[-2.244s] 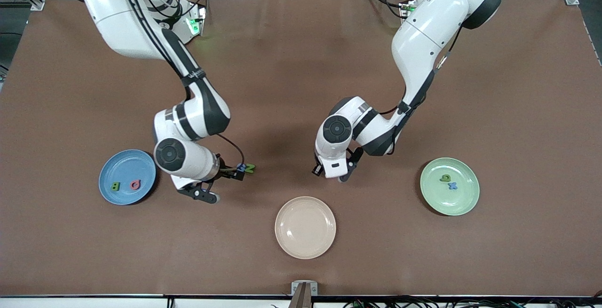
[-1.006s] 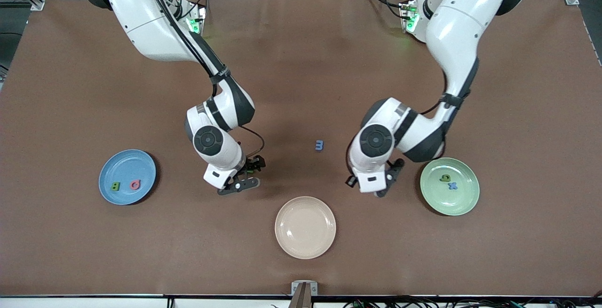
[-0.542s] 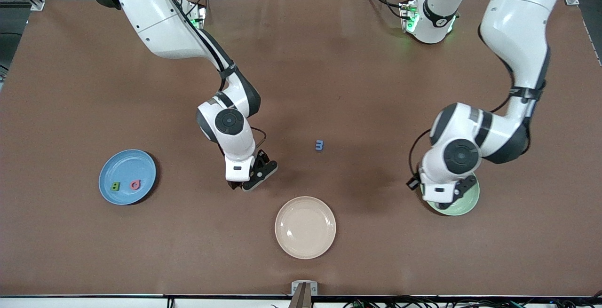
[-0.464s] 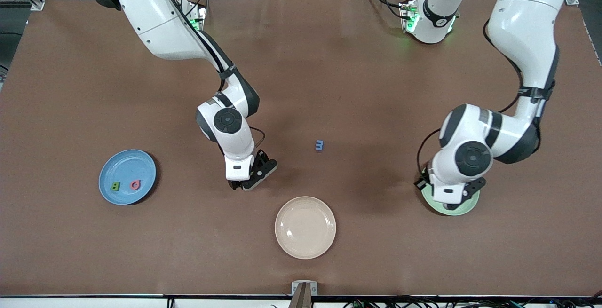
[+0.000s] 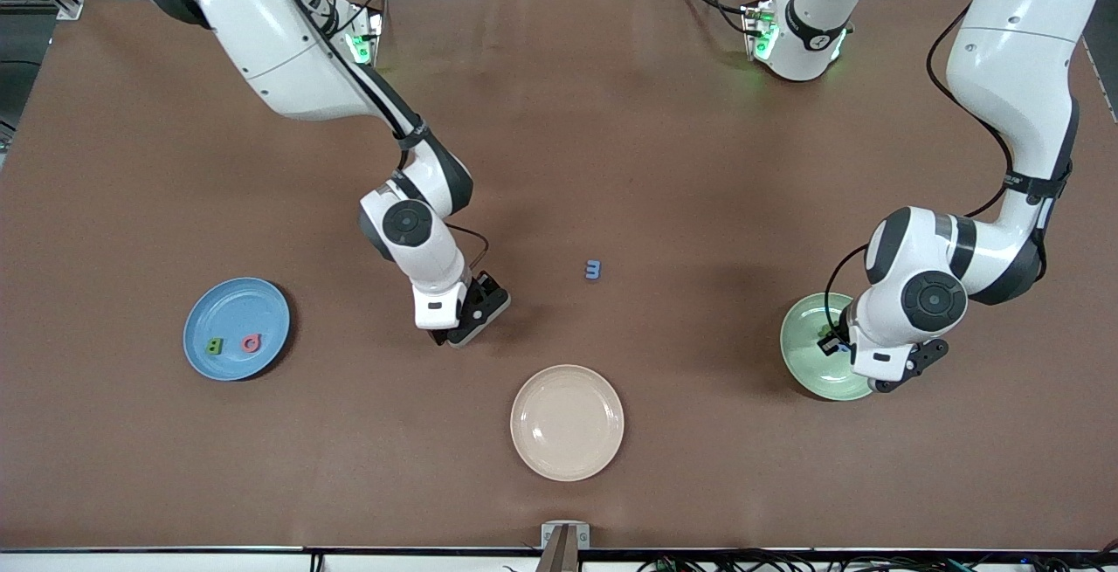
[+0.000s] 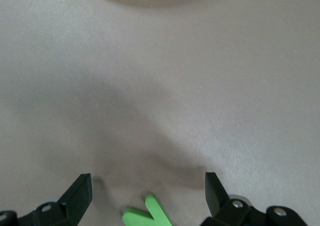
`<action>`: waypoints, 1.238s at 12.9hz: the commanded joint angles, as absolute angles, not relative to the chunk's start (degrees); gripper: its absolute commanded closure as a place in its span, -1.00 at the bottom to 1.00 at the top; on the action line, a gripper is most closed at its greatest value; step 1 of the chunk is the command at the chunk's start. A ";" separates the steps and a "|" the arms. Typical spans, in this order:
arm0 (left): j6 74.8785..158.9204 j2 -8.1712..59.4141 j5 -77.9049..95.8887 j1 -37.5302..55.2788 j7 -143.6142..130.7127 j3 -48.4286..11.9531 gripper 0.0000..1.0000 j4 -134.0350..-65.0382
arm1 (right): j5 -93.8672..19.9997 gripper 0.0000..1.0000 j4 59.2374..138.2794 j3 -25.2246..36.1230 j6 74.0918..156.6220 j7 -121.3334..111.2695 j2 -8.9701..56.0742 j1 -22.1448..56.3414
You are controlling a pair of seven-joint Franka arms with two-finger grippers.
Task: Sort uppercase to blue plate, lowercase to green plate
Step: 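Grasp the green N with the right gripper while the left grasps E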
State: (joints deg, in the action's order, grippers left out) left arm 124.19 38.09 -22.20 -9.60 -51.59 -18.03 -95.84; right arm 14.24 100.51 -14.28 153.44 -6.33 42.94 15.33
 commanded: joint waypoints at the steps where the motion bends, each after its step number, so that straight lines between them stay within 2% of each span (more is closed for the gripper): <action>1: 124.89 37.09 -23.47 -9.84 -51.60 -18.90 -1.00 -96.94 | 15.21 -0.98 103.79 -21.43 154.25 -9.75 43.51 6.52; 4: 123.06 36.04 -22.68 -8.79 -54.39 -21.69 -1.00 -96.94 | 15.21 -0.90 104.41 -23.03 154.34 -10.11 43.42 5.71; 7: 121.64 36.03 -22.67 -7.83 -63.60 -29.15 -1.00 -96.59 | 15.29 -0.46 104.41 -23.03 154.25 -10.28 43.15 6.24; 8: 121.64 36.12 -22.94 -5.73 -65.37 -30.05 -0.98 -96.85 | 15.38 -0.43 104.41 -23.03 154.25 -10.28 43.15 6.41; 11: 121.99 37.00 -23.46 3.22 -69.59 -29.88 -0.95 -96.77 | 15.56 -0.52 105.73 -23.03 154.16 -10.46 42.45 6.59; 14: 122.61 39.28 -29.69 10.70 -75.39 -29.71 -0.88 -96.42 | 15.82 -0.54 106.61 -23.03 154.25 -12.29 41.93 6.33; 15: 123.65 40.24 -30.05 11.85 -77.41 -29.79 -0.83 -96.33 | 15.82 -0.54 106.79 -23.03 154.25 -13.52 41.84 5.98; 16: 126.36 40.51 -30.49 13.61 -76.65 -29.71 -0.68 -96.94 | 15.82 -0.54 107.05 -23.03 154.25 -13.97 41.84 5.89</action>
State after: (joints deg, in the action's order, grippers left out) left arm 123.23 39.68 -28.65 12.07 -76.29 -30.22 -96.54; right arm 14.90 103.56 -22.47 153.92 -12.96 43.41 6.94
